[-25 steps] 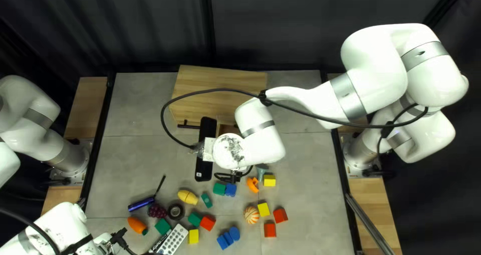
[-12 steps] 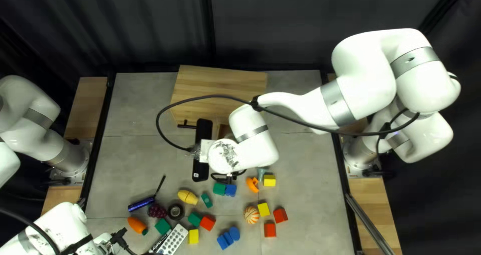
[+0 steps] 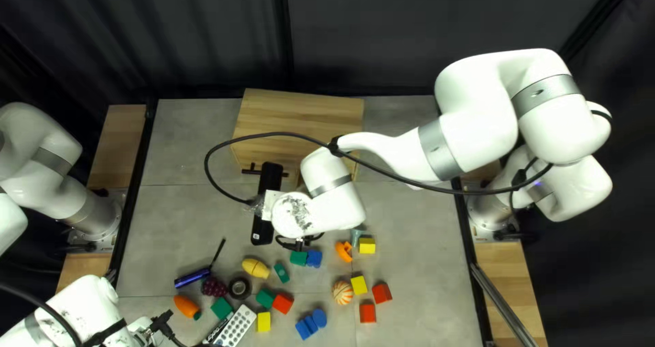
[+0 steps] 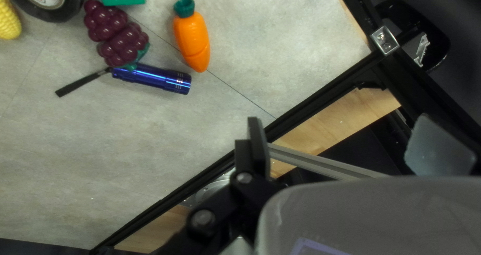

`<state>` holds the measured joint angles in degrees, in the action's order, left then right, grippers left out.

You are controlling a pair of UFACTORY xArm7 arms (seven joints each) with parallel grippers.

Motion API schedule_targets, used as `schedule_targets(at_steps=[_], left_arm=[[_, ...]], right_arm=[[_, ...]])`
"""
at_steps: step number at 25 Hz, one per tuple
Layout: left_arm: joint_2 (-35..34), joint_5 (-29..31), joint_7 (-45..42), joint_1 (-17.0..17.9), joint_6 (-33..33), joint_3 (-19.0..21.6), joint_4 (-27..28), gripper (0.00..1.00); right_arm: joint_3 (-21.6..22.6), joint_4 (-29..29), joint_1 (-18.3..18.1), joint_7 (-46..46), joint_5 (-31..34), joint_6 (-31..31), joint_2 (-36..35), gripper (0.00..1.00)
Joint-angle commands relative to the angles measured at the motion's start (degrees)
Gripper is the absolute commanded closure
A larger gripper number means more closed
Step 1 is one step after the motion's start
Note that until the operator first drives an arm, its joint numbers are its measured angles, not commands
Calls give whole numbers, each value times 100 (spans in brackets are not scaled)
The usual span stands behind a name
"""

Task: Open drawers and place objects into drawer and close

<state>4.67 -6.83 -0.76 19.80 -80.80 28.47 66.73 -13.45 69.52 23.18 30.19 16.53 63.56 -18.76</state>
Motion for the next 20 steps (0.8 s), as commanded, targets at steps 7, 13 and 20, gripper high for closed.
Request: schedule_targets(at_steps=[7,13,20], left_arm=[[0,0,0,0,0,0,0,0],[0,0,0,0,0,0,0,0],[0,0,0,0,0,0,0,0]], right_arm=[[18,-349,-219,-266,-297,-548,4,0],[5,-423,-236,-338,-237,-631,16,0],[-33,-627,-269,-414,-106,-863,65,0]])
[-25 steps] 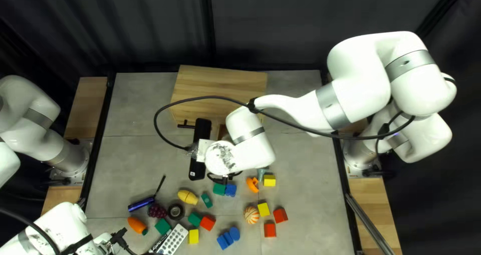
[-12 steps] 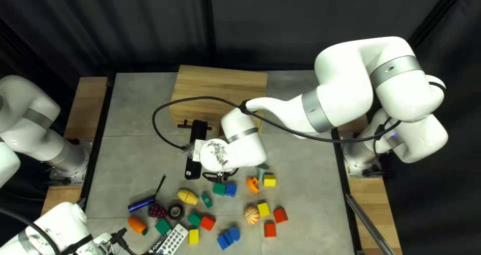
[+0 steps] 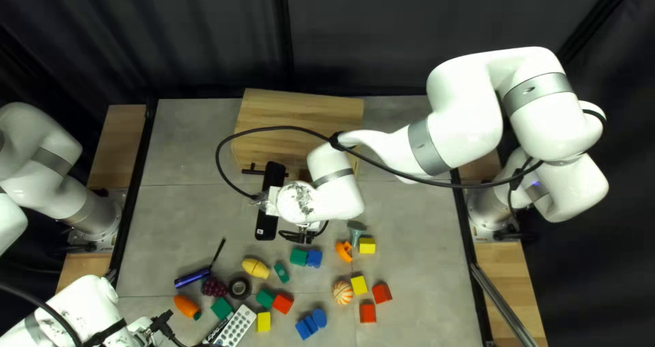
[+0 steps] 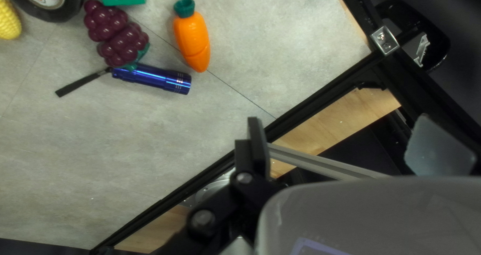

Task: Open drawers and place objects into drawer and close

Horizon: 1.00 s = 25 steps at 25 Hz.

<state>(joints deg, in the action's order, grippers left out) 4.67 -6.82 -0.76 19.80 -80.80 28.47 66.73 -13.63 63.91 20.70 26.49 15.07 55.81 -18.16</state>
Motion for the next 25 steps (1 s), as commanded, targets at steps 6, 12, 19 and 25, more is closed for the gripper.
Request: schedule_targets(at_steps=[6,12,19,25], left_arm=[[0,0,0,0,0,0,0,0],[0,0,0,0,0,0,0,0],[0,0,0,0,0,0,0,0],[0,0,0,0,0,0,0,0]], right_arm=[[-9,-26,-59,-126,9,-105,-92,0],[-10,-27,-60,-135,18,-110,-119,0],[-20,-55,-87,-128,9,-202,-188,0],[-20,-57,-105,-115,-22,-250,-251,0]])
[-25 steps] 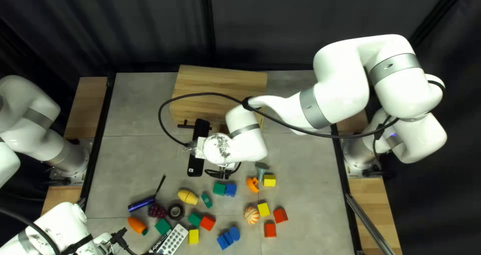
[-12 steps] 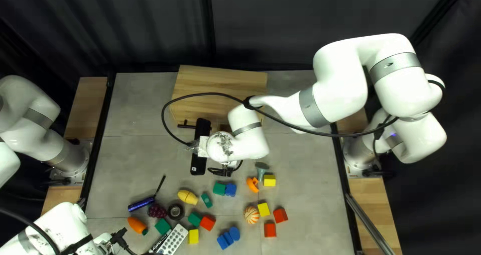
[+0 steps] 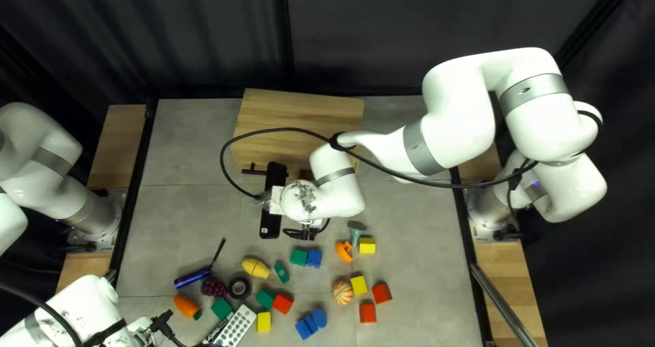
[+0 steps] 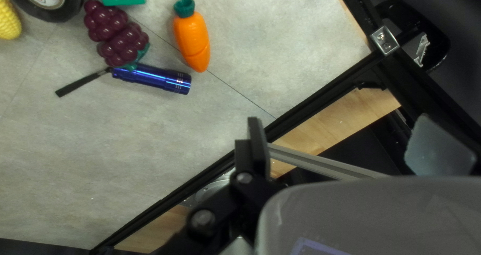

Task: Open drawers and place objects into drawer and close

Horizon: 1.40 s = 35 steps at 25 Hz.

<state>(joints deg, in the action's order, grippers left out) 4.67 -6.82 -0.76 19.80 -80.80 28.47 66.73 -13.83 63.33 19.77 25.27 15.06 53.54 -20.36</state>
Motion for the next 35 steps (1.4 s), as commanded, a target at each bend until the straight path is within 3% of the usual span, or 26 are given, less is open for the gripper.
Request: schedule_targets(at_steps=[1,20,35], left_arm=[[0,0,0,0,0,0,0,0],[0,0,0,0,0,0,0,0],[0,0,0,0,0,0,0,0]], right_arm=[[0,1,-20,2,-33,-31,-35,0],[-14,-349,-154,41,-269,-477,163,0],[62,-289,-178,-103,-404,-489,138,0]])
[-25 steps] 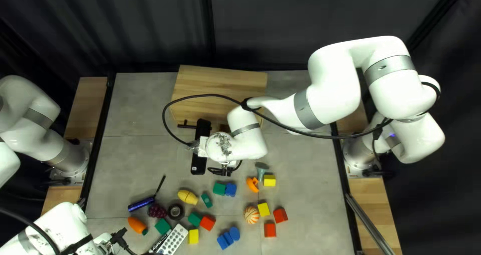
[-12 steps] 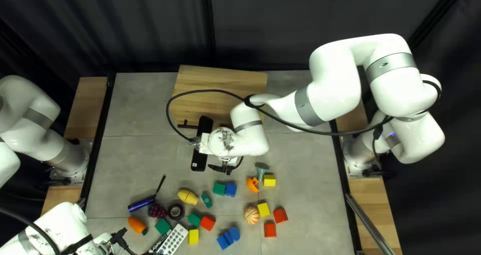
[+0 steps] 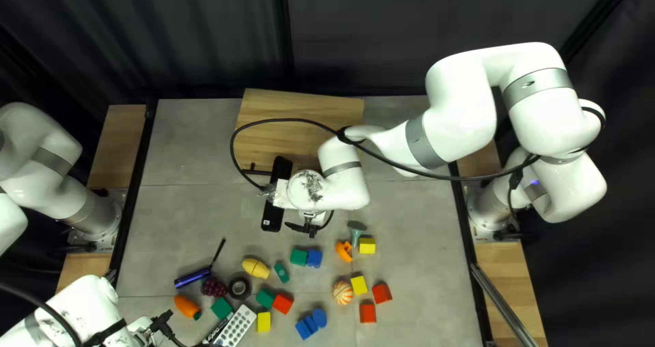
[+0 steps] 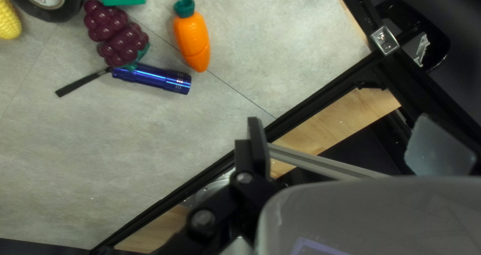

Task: Open drawers and place objects into drawer and close

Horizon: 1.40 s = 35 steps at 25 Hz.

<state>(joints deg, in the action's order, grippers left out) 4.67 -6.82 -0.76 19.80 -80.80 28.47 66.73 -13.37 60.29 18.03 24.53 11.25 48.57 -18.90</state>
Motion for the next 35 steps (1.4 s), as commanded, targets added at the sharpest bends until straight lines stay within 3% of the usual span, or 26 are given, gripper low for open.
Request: schedule_targets(at_steps=[1,35], left_arm=[[0,0,0,0,0,0,0,0],[0,0,0,0,0,0,0,0]], right_arm=[[17,17,1,-30,-20,19,2,0],[129,-101,42,-115,-130,-130,172,0]])
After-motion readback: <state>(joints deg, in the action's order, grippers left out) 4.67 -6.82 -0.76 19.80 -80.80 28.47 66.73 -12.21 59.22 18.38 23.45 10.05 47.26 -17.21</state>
